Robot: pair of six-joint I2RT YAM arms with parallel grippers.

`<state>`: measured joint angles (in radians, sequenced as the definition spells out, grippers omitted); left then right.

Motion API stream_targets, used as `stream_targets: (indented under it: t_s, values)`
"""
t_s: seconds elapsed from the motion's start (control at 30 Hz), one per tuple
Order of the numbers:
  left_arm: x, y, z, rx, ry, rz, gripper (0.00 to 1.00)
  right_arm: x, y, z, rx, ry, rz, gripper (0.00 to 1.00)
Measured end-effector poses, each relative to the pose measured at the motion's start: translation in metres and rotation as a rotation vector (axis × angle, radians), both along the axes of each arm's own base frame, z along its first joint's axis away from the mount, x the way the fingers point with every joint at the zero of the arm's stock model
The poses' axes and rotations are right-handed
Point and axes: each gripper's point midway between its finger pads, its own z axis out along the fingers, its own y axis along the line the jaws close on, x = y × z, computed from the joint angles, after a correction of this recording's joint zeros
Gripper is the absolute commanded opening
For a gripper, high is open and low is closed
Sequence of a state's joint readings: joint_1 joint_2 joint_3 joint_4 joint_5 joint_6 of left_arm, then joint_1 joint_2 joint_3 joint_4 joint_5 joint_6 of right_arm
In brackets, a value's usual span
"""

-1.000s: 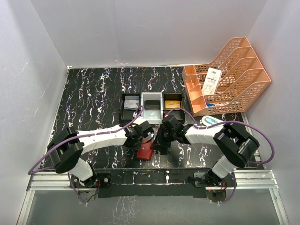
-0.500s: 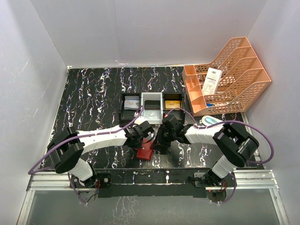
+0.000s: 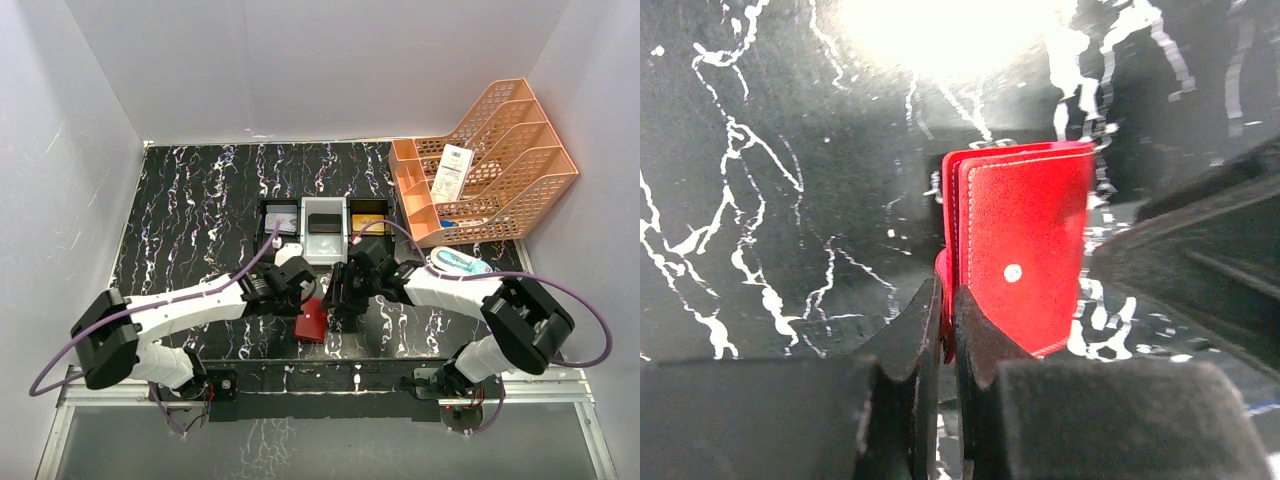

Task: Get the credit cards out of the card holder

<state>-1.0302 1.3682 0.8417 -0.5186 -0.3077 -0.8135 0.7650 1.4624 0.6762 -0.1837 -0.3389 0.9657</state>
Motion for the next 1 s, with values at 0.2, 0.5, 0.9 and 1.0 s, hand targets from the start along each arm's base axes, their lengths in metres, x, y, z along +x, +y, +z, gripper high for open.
stream_targets:
  t_s: [0.2, 0.5, 0.9, 1.0]
  values:
    - [0.003, -0.017, 0.03, -0.168, -0.044, 0.042, 0.0, -0.005, 0.017, 0.024, 0.088, -0.024, 0.072, 0.51]
    - [-0.001, -0.032, 0.042, -0.273, -0.033, 0.022, 0.0, -0.01, 0.024, 0.015, 0.037, 0.006, 0.082, 0.66]
    - [-0.004, -0.042, 0.049, -0.321, -0.017, -0.002, 0.0, -0.006, 0.012, 0.019, -0.009, -0.027, 0.039, 0.58]
    - [-0.003, -0.045, 0.054, -0.334, -0.02, -0.005, 0.0, -0.004, 0.004, 0.014, -0.054, -0.03, 0.009, 0.55]
